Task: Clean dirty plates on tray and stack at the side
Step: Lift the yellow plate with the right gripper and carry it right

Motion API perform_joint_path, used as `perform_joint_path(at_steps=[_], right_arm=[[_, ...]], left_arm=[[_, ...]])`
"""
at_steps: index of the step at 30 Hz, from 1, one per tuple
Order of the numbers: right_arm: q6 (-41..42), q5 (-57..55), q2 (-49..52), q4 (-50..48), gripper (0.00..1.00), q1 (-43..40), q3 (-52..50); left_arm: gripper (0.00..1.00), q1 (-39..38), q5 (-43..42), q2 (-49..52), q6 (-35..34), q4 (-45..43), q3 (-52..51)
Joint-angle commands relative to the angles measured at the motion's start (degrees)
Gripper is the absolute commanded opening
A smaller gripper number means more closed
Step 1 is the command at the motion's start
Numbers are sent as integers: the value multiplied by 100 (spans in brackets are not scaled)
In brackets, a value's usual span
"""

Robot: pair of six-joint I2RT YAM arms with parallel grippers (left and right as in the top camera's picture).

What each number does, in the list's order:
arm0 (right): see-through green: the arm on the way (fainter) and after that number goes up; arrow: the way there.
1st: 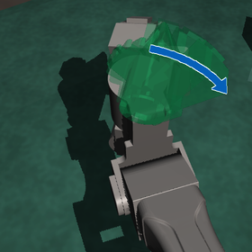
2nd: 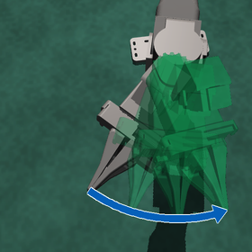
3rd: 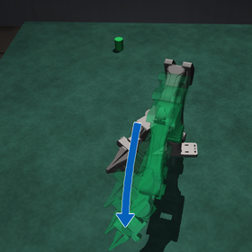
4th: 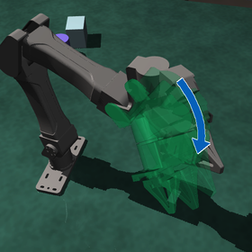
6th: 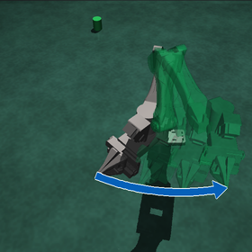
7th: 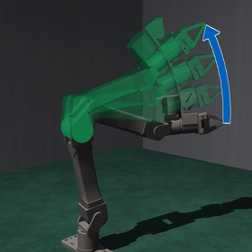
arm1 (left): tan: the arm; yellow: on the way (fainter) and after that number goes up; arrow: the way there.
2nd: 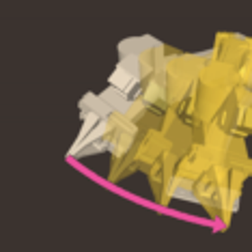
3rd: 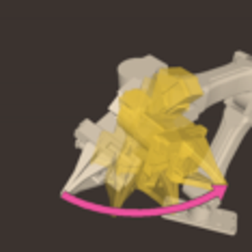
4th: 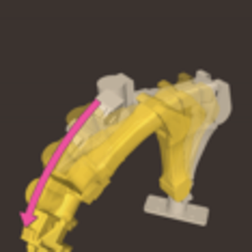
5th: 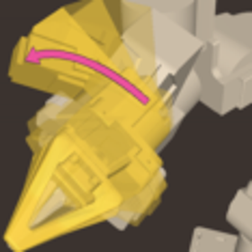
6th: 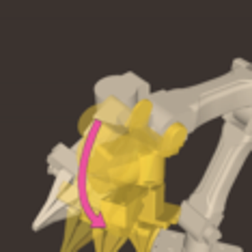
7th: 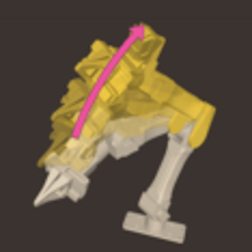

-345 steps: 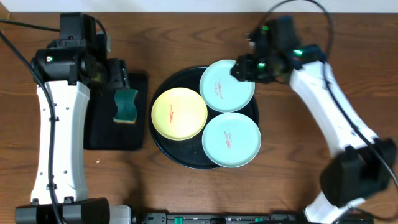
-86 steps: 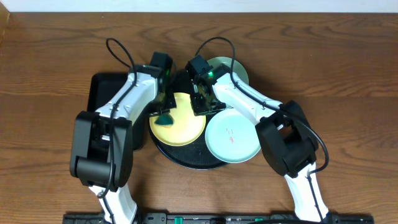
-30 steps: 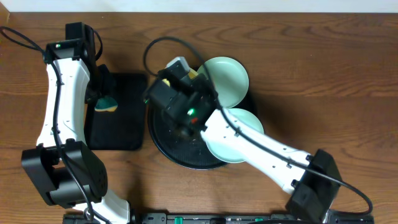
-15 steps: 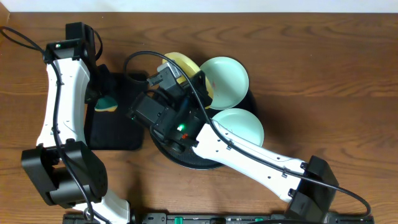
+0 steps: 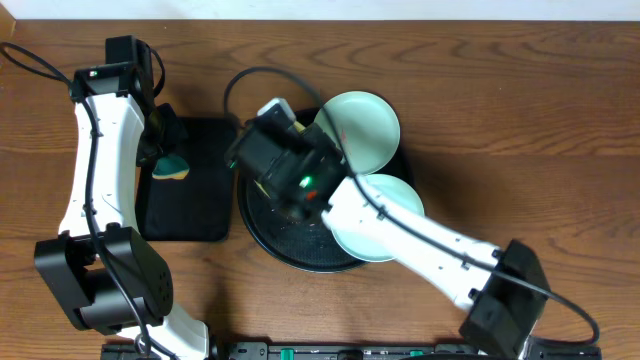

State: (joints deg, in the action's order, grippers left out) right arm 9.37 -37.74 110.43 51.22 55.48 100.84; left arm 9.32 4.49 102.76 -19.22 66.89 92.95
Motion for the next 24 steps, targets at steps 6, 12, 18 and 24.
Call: perform_joint_path(at_steps=[6, 12, 18, 24], right_arm=[[87, 4398, -118, 0, 1, -1685, 85], [90, 5635, -356, 214, 1, -2949, 85], [81, 5486, -774, 649, 1, -4131, 85], [9, 5246, -809, 1193, 1, -5171, 63]], left_arm=[[8, 24, 48, -22, 98, 13, 68], [8, 24, 44, -22, 98, 11, 68], [7, 24, 44, -22, 96, 9, 68], [8, 24, 44, -22, 98, 9, 68]])
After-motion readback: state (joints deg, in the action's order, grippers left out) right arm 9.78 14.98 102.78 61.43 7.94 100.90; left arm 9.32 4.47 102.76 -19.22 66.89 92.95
